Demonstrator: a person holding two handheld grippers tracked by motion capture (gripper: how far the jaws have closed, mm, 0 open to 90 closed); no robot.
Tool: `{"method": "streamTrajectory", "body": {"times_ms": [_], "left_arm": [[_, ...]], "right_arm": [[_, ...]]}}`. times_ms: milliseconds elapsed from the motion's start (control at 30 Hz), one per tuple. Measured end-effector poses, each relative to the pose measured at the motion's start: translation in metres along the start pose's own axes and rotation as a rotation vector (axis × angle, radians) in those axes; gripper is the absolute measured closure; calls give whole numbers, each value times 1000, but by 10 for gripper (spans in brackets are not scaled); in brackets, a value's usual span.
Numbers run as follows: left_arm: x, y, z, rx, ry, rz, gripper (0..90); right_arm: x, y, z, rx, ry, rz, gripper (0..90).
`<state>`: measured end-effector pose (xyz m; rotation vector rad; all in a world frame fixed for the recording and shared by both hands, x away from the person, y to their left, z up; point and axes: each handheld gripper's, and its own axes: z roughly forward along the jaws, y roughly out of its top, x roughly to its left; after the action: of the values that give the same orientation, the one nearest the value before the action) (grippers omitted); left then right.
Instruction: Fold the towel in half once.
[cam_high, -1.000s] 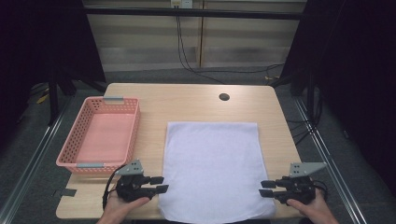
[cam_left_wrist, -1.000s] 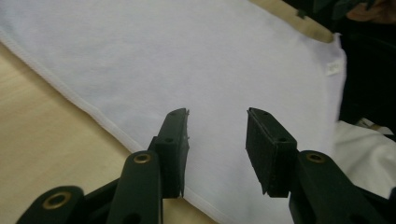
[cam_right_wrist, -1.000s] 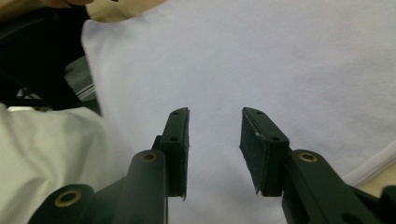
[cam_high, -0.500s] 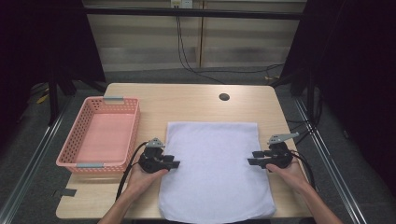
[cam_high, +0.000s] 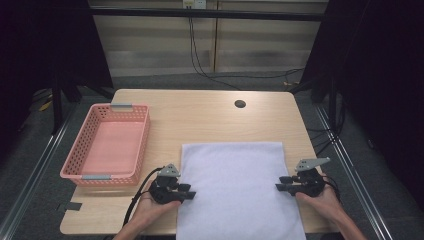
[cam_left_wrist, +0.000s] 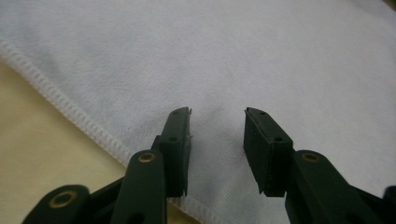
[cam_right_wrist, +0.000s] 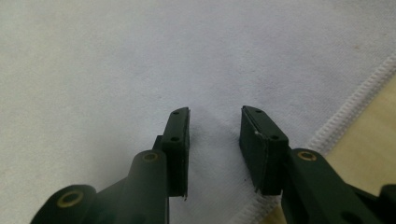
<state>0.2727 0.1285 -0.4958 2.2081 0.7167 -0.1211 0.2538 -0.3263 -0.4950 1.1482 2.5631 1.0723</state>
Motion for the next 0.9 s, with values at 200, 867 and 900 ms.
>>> {"method": "streamTrajectory", "body": {"times_ms": [200, 867, 900], "left_arm": [[18, 21, -6, -70, 79, -20, 547], [113, 69, 25, -107, 253, -174, 463], [115, 67, 24, -129, 253, -189, 463]], "right_arm": [[-5, 3, -7, 21, 45, 1, 546], [-109, 57, 32, -86, -123, 183, 474], [-108, 57, 32, -86, -117, 181, 483]]}}
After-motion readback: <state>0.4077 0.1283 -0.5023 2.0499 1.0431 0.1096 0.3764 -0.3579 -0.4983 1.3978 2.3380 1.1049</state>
